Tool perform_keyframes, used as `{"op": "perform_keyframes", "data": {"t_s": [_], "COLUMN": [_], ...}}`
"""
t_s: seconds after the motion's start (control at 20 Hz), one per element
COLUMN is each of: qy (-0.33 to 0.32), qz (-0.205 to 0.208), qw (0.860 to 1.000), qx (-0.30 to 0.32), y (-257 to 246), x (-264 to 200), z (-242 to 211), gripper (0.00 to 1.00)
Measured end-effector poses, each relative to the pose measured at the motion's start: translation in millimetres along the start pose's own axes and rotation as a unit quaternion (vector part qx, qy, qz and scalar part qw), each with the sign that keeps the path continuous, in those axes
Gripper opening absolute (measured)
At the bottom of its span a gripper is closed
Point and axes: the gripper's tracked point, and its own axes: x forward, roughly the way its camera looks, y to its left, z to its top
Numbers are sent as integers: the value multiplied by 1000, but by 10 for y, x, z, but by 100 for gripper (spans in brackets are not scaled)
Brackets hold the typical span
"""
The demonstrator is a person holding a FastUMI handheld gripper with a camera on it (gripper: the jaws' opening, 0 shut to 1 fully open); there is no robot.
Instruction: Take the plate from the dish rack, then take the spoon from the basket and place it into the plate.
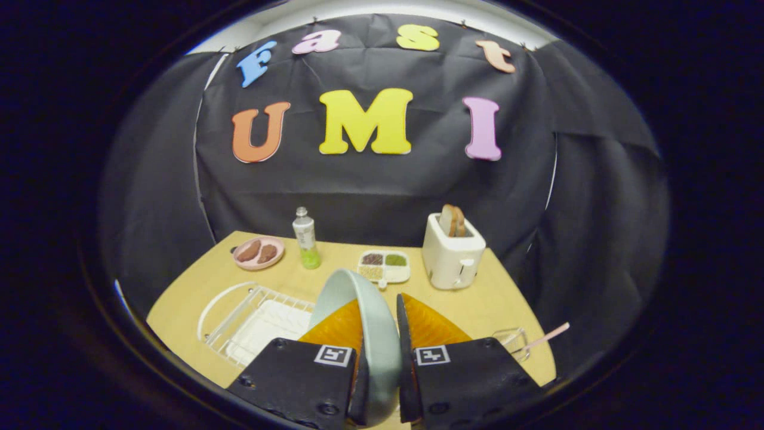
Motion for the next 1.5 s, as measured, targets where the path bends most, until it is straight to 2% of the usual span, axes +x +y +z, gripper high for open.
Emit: {"op": "perform_keyframes", "data": {"t_s": [0.3,0.6,0.75,0.9,1.05,1.2,1.5], "qy": [17,-1,15,61,104,109,97], "qz": [73,101,123,149,134,126,94], "qw": [992,980,967,944,927,909,897], "qx": [100,173,220,288,335,382,421], "y": [51,245,519,724,763,757,555], "x": [-407,-742,-848,-836,-670,-542,-373], "z": [-833,-1555,-2034,-2468,-2861,-2965,-2942], "gripper": [25,25,25,25,25,26,29]}}
